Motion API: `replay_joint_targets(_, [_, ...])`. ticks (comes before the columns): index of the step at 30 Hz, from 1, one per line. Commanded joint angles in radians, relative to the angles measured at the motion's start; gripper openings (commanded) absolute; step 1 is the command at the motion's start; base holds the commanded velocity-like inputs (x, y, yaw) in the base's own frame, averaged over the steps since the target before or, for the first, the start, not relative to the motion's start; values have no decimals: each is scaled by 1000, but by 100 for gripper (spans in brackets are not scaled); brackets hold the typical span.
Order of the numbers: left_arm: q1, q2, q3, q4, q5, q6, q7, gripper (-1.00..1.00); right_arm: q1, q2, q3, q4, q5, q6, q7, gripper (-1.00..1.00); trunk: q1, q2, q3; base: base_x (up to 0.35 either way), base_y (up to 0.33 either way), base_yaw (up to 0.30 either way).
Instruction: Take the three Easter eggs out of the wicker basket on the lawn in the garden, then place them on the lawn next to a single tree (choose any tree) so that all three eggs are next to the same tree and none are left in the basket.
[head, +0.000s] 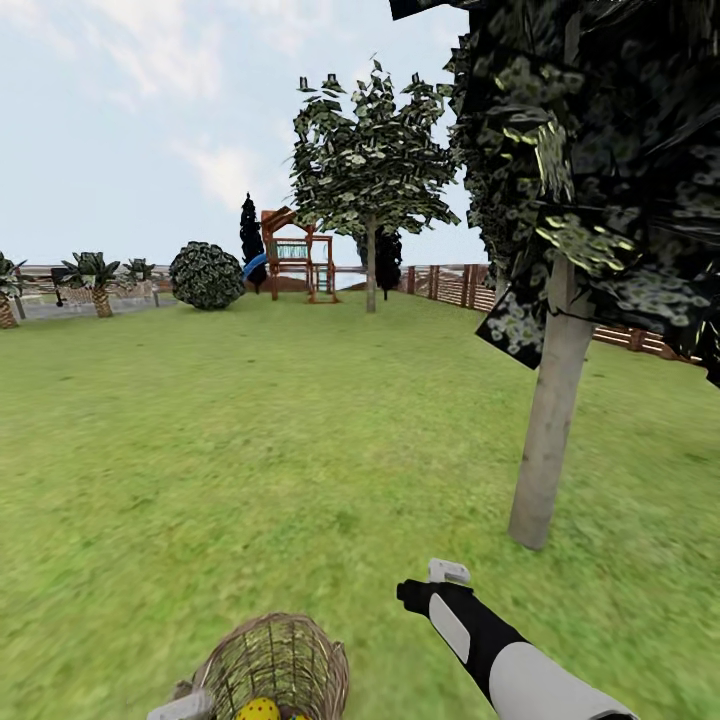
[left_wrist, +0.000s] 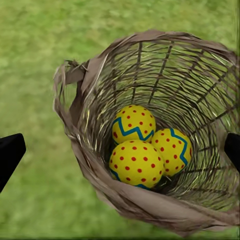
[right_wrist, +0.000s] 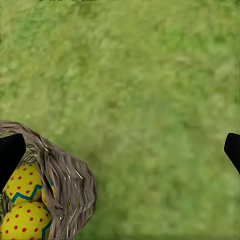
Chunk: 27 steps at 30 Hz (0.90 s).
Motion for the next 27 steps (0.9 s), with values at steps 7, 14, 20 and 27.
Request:
replay_joint_targets(7, [-79,-28,-6,73,7,40,3,100,0,0,10,-2,-9,4,-7,100,-27,49,21,0,0,0])
replay_joint_targets(14, [-115,-33,-7,93,9,59,7,100,0,1,10,0,-9,4,20,100,-54,98,46,0,0,-69])
replay_joint_targets(20, [-120,-33,-6,98,7,58,9,100,0,0,9,6,-8,-19,49,100,-77,140,71,0,0,-182])
replay_joint_targets(27, [-121,-33,-6,131,7,56,8,100,0,0,10,10,-9,-36,54,100,-104,189,96,0,0,-61])
